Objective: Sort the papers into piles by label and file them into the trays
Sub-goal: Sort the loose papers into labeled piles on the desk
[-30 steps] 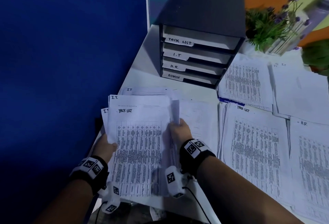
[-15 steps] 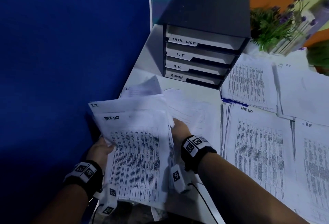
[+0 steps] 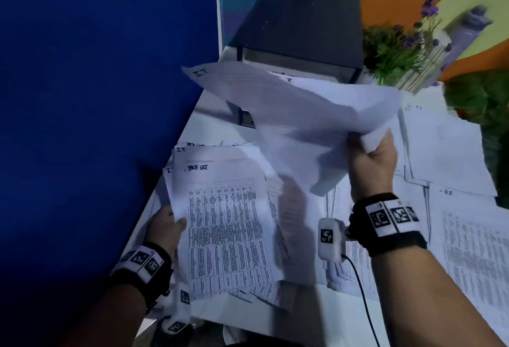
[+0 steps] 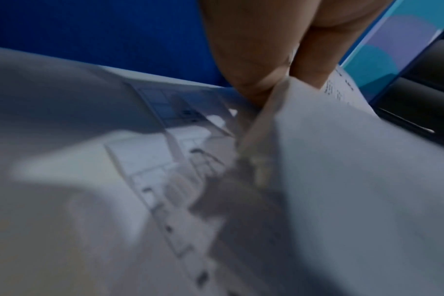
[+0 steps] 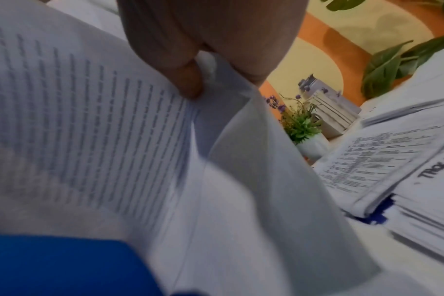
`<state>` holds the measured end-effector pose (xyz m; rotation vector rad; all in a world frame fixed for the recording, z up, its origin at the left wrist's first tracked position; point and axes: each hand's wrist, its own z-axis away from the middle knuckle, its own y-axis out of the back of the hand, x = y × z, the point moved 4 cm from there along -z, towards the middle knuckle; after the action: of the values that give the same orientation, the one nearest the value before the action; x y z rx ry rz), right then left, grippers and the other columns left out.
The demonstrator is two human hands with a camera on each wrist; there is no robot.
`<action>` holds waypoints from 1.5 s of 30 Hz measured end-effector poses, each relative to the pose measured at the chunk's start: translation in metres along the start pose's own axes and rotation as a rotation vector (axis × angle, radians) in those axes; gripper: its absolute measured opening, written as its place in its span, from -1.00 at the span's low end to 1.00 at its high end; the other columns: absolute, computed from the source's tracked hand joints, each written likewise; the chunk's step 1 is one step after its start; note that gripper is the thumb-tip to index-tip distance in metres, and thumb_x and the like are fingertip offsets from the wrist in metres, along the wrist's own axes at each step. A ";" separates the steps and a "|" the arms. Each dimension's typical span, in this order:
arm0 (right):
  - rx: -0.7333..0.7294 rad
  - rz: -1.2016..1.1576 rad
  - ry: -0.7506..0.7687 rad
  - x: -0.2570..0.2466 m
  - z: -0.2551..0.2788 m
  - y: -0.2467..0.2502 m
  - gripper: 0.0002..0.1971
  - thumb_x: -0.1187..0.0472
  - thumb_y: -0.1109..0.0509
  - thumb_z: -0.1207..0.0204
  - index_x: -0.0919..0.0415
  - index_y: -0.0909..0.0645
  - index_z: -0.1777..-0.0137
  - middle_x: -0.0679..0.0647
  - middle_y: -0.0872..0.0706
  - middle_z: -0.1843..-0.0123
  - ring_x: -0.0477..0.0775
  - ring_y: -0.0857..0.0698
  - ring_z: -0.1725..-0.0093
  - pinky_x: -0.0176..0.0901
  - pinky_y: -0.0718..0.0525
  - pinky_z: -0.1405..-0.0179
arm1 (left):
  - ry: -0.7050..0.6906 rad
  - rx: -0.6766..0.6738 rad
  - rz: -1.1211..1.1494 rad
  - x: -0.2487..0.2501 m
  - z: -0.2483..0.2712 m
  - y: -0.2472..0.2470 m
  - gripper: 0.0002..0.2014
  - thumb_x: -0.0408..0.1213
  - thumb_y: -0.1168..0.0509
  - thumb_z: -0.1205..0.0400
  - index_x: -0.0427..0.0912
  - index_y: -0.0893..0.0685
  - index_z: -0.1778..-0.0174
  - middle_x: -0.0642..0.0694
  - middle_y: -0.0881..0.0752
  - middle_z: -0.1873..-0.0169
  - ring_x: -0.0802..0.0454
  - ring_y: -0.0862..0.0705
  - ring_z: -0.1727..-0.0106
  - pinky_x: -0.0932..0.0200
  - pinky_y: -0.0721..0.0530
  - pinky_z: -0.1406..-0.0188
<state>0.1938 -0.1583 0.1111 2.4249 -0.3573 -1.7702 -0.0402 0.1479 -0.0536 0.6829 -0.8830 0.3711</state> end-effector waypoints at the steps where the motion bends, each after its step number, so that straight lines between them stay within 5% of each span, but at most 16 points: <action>1: 0.013 -0.151 -0.043 -0.007 -0.002 0.004 -0.73 0.38 -0.39 -0.49 -0.08 -0.67 0.09 0.02 -0.74 0.05 0.08 -0.68 0.03 -0.07 -0.67 0.01 | -0.023 -0.018 0.000 0.006 0.003 -0.006 -0.80 -0.55 -0.26 -0.62 -0.26 -0.64 -0.09 -0.18 -0.75 0.05 -0.18 -0.71 -0.05 0.03 -0.60 -0.06; 5: -0.164 -0.243 -0.325 -0.005 0.014 -0.007 -0.69 0.57 -0.36 -0.49 0.14 -0.56 -0.03 -0.03 -0.68 0.33 -0.13 -0.63 0.45 -0.21 -0.65 0.44 | -0.052 -0.131 0.118 0.023 0.019 -0.029 -0.34 -0.70 -0.22 -0.59 -0.02 -0.33 -0.53 -0.20 -0.69 0.00 -0.16 -0.69 -0.02 0.11 -0.64 0.11; 8: -0.341 -0.042 -0.564 0.043 0.052 -0.015 -0.60 0.53 -0.45 -0.35 0.15 -0.55 -0.11 0.19 -0.77 0.09 0.02 -0.74 0.29 -0.01 -0.79 0.25 | -0.018 -0.181 0.116 0.019 0.024 -0.041 -0.34 -0.63 -0.24 -0.59 0.09 -0.41 -0.52 -0.20 -0.75 0.03 -0.17 -0.74 0.03 0.01 -0.71 0.07; 11: -0.487 0.220 -0.628 0.090 0.090 -0.018 -0.61 0.24 -0.47 -0.13 0.12 -0.57 -0.01 0.17 -0.78 0.11 0.19 -0.78 0.14 0.25 -0.79 0.05 | 0.153 -0.183 0.269 0.014 0.032 -0.049 -0.81 -0.20 -0.35 -0.57 -0.15 -0.77 -0.03 -0.30 -0.80 0.01 -0.17 -0.78 0.11 0.01 -0.70 0.03; 14: -0.533 0.237 -0.670 0.113 0.114 -0.020 -0.64 0.24 -0.49 -0.20 0.15 -0.56 -0.03 0.14 -0.78 0.11 0.20 -0.77 0.09 0.22 -0.76 -0.04 | 0.338 -0.213 0.501 0.005 0.037 -0.057 -0.48 0.44 -0.21 -0.50 0.08 -0.74 0.00 -0.10 -0.84 0.10 -0.07 -0.77 0.05 0.04 -0.66 -0.02; 16: -0.530 0.239 -0.674 0.116 0.120 -0.021 -0.65 0.23 -0.53 -0.34 0.10 -0.52 -0.10 0.05 -0.77 0.11 0.12 -0.76 0.11 0.06 -0.76 0.00 | 0.292 -0.200 0.336 0.000 0.027 -0.057 -0.20 0.61 -0.24 -0.25 -0.05 -0.73 -0.02 -0.13 -0.82 -0.01 -0.13 -0.75 -0.08 -0.09 -0.67 -0.18; 19: -0.515 0.295 -0.653 0.124 0.120 -0.022 -0.67 0.15 -0.47 -0.46 0.01 -0.48 -0.18 0.03 -0.76 0.10 0.12 -0.75 0.09 -0.07 -0.70 0.04 | 0.094 -0.154 -0.026 -0.002 0.022 -0.052 -0.46 0.26 -0.32 -0.48 -0.24 -0.73 0.09 -0.16 -0.79 0.14 -0.15 -0.75 0.01 -0.02 -0.67 -0.15; 22: -0.425 0.317 -0.612 0.131 0.112 -0.015 -0.89 0.28 -0.31 -0.54 0.08 -0.59 0.01 0.13 -0.76 0.20 0.23 -0.75 0.14 0.10 -0.75 0.04 | 0.053 -0.099 -0.034 0.001 0.025 -0.052 -0.77 -0.13 -0.24 -0.72 -0.22 -0.69 0.04 -0.18 -0.76 0.12 -0.17 -0.72 0.01 0.03 -0.66 -0.07; 26: -0.356 0.332 -0.593 0.128 0.103 -0.002 -0.70 0.41 -0.27 -0.57 0.07 -0.48 0.35 -0.03 -0.58 0.41 0.05 -0.56 0.35 -0.21 -0.52 0.28 | 0.084 -0.146 0.038 -0.008 0.021 -0.050 -0.83 -0.18 -0.22 -0.72 -0.11 -0.71 -0.07 -0.17 -0.78 0.00 -0.19 -0.73 -0.09 -0.22 -0.64 -0.26; 28: -0.329 0.167 -0.650 0.122 0.104 -0.008 -0.65 0.45 -0.27 -0.55 0.06 -0.55 0.40 -0.03 -0.58 0.48 0.05 -0.53 0.41 -0.19 -0.52 0.36 | 0.048 -0.192 0.063 -0.006 0.022 -0.050 -0.87 -0.22 -0.25 -0.71 -0.05 -0.70 -0.08 -0.12 -0.78 -0.04 -0.16 -0.73 -0.12 -0.22 -0.63 -0.28; 33: -0.453 -0.199 -0.651 0.073 0.119 -0.036 -0.69 0.53 -0.23 -0.60 0.22 -0.61 0.30 -0.07 -0.63 0.55 -0.21 -0.49 0.61 -0.42 -0.42 0.60 | -0.021 -0.293 0.183 -0.006 0.024 -0.052 -0.69 -0.44 -0.28 -0.68 0.05 -0.58 -0.23 -0.09 -0.76 -0.14 -0.11 -0.70 -0.22 -0.20 -0.59 -0.31; 37: -0.599 -0.465 -0.769 0.055 0.124 -0.038 -0.73 0.26 -0.23 -0.70 0.27 -0.70 0.15 0.05 -0.69 0.43 -0.05 -0.61 0.49 -0.26 -0.56 0.43 | 0.102 -0.306 0.386 -0.009 0.026 -0.050 -0.78 -0.56 -0.26 -0.64 -0.28 -0.70 -0.13 -0.25 -0.78 0.01 -0.22 -0.72 -0.05 -0.09 -0.62 -0.19; 39: -0.475 -0.333 -0.758 0.066 0.117 -0.030 -0.73 0.23 -0.20 -0.73 0.28 -0.69 0.09 0.02 -0.69 0.44 -0.02 -0.62 0.45 -0.29 -0.57 0.44 | 0.135 -0.259 0.451 -0.007 0.025 -0.047 -0.93 -0.46 -0.39 -0.44 -0.23 -0.76 0.27 -0.24 -0.74 0.30 -0.16 -0.72 0.23 0.08 -0.68 0.11; 41: -0.453 0.158 -0.591 0.089 0.105 -0.022 -0.79 0.18 -0.25 -0.68 0.21 -0.71 0.05 0.06 -0.77 0.26 0.12 -0.71 0.22 -0.20 -0.63 0.20 | 0.188 -0.240 0.519 -0.005 0.026 -0.044 -0.74 -0.20 -0.31 -0.39 -0.21 -0.64 0.60 -0.21 -0.58 0.58 -0.06 -0.57 0.59 0.31 -0.57 0.53; 43: -0.575 0.547 -0.503 0.103 0.103 -0.019 -0.76 0.10 -0.28 -0.63 0.18 -0.69 -0.14 0.14 -0.78 -0.04 0.18 -0.72 -0.05 -0.21 -0.57 -0.03 | 0.219 -0.259 0.546 -0.006 0.026 -0.044 -0.62 -0.14 -0.27 -0.44 -0.21 -0.59 0.70 -0.18 -0.51 0.64 -0.03 -0.48 0.67 0.39 -0.48 0.62; 45: -0.645 0.587 -0.556 0.111 0.111 -0.021 -0.62 0.04 -0.32 -0.59 0.20 -0.56 -0.33 0.16 -0.74 -0.18 0.15 -0.71 -0.15 -0.25 -0.53 -0.06 | 0.180 -0.305 0.527 -0.002 0.029 -0.047 -0.85 -0.34 -0.31 -0.17 -0.16 -0.59 0.73 -0.14 -0.50 0.68 -0.03 -0.47 0.65 0.38 -0.46 0.63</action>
<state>0.1228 -0.1622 -0.0307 1.2206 -0.4057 -1.8472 -0.0322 0.0939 -0.0609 0.1226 -0.9163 0.7377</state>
